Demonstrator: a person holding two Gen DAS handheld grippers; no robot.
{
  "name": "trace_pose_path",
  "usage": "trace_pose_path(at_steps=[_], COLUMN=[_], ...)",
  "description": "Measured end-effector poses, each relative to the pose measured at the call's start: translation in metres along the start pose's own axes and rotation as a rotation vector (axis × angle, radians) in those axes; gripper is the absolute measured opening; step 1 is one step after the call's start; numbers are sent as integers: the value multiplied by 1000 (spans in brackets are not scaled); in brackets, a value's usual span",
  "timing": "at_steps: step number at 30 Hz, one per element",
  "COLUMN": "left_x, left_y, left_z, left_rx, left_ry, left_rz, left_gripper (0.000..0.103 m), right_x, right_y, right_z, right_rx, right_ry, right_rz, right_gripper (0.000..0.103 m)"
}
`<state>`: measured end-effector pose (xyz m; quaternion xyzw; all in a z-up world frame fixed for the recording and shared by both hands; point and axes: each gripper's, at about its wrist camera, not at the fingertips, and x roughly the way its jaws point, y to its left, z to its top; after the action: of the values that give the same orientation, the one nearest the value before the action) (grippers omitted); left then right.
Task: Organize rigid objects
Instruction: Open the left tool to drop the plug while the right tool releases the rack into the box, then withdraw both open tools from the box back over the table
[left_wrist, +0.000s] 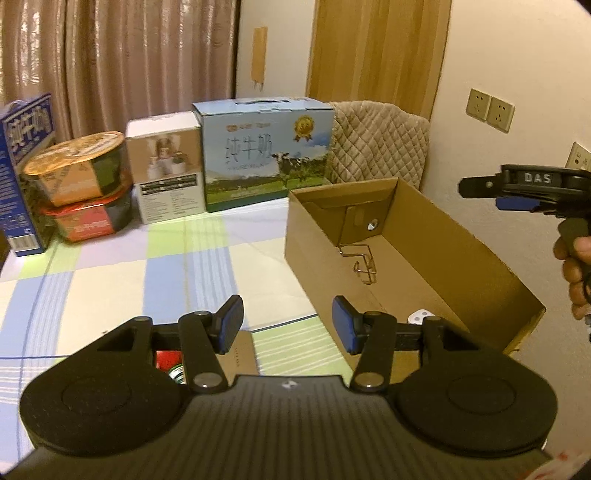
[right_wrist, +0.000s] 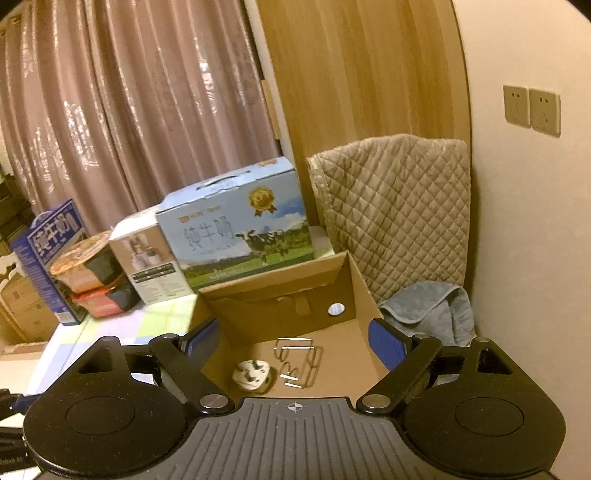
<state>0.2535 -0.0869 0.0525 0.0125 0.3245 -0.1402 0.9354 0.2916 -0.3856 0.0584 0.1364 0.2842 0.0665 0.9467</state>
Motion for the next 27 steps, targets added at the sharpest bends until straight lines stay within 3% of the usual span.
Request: trace_pose_path(at_steps=[8,12,16,20,27], left_x=[-55,-83,-103,-118,-117], left_y=[26,45,69,91,121], left_z=[-7,-18,-32,-49,-78], left_rx=[-15,-39,-63,-94,-128], left_ry=[-35,-56,-55,-55,-17], left_rz=[60,92,135,181,252], left_gripper=[54,67,68,78,86], right_x=[-52,-73,-84,-87,-77], right_y=[44,70,94,112,153], right_z=[3,-5,-23,-46,-97], right_rx=[-32,-54,-85,-77,-136], right_ry=[-45,-55,-49,-39,-11], right_rz=[72,102,137,164,212], right_gripper=[85,86,87,87,87])
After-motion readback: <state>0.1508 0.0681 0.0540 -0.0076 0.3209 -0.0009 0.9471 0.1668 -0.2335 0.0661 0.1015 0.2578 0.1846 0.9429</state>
